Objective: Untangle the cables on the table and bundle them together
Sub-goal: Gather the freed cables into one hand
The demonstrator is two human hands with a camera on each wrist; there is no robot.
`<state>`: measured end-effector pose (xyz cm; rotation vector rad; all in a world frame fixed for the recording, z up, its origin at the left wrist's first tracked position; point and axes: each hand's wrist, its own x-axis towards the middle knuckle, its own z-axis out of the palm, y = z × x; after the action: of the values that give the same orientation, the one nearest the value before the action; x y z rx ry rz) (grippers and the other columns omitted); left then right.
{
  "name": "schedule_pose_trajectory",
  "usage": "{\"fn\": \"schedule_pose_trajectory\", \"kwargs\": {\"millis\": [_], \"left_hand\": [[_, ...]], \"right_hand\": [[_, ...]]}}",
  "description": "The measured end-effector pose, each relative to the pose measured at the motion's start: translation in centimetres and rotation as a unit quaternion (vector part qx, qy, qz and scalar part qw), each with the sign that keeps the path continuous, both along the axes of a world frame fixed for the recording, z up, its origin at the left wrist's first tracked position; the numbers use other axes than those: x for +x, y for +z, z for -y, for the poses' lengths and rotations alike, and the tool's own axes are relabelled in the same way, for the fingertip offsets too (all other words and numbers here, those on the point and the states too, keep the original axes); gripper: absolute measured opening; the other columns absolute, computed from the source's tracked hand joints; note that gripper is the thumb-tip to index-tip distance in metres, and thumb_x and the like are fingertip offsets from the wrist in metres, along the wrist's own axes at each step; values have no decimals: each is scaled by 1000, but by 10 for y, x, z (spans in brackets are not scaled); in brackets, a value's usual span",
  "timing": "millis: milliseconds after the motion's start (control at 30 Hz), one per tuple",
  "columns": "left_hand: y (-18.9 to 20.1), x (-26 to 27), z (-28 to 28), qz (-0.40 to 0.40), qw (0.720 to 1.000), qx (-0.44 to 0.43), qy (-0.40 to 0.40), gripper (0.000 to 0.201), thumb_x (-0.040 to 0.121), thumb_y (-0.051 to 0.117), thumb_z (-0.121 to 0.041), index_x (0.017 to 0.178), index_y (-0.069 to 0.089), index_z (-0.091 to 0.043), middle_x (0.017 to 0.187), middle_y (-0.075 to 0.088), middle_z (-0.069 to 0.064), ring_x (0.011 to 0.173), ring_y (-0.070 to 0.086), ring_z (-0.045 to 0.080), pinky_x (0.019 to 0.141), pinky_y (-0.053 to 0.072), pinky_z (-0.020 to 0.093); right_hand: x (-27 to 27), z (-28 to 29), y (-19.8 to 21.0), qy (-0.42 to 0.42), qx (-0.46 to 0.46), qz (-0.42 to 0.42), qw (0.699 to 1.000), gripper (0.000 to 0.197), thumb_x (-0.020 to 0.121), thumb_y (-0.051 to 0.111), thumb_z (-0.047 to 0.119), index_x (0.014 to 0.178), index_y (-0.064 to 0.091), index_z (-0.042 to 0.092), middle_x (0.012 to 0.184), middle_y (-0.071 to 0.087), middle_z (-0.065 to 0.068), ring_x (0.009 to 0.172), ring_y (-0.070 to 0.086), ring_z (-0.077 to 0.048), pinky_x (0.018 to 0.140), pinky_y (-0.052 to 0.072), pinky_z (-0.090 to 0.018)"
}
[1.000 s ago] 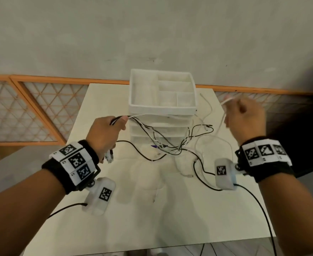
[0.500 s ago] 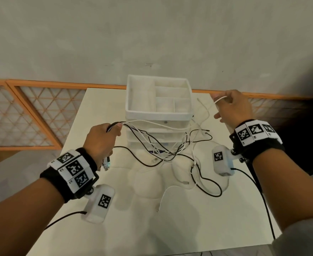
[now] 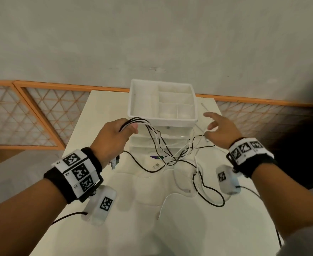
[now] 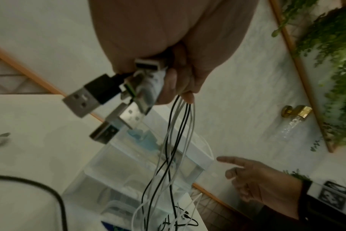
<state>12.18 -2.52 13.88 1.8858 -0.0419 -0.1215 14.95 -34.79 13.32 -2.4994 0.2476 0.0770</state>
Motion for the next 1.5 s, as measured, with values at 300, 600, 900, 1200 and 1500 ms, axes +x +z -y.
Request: {"fn": "schedule_pose_trajectory", "kwargs": {"millis": [300,600,900,1200,1500], "left_hand": [[74,-29,56,159,960,41,-226,26,101,53,-17,93,67,4,41,46,-21,37,45,-5,40,31,3],[-20,-22,-4,-40,939,285,-186,55,104,27,-49,77,63,-18,72,53,-2,56,46,11,58,35,23],[-47,-26,-4,-70,972,219,-41,47,105,35,-41,70,57,-18,62,49,0,53,44,19,58,35,32],[-29,-27,2,-52,989,130,-41,44,98,55,-42,69,36,-14,56,34,-2,48,34,19,53,31,30],[-22,-23,26,-54,998,-23,-32,32,103,45,-38,102,53,-8,90,76,-3,42,35,16,46,35,27]], "right_hand": [[-23,-61,-10,98,-45,-43,993,24,87,68,42,73,65,22,63,65,3,60,63,-15,55,46,-25],[-13,-9,-22,-92,66,183,977,27,88,65,21,109,66,39,112,70,0,103,68,-27,91,56,-43],[-75,-82,-107,-27,-22,-12,999,38,88,64,28,120,45,23,86,70,3,93,68,-27,83,51,-33],[-96,-119,-144,90,-177,-201,959,26,93,51,31,114,62,21,118,62,-6,109,61,-28,94,51,-38],[-72,-109,13,127,-5,162,979,14,93,65,30,88,77,24,58,64,12,57,56,-7,67,50,-26]]}}
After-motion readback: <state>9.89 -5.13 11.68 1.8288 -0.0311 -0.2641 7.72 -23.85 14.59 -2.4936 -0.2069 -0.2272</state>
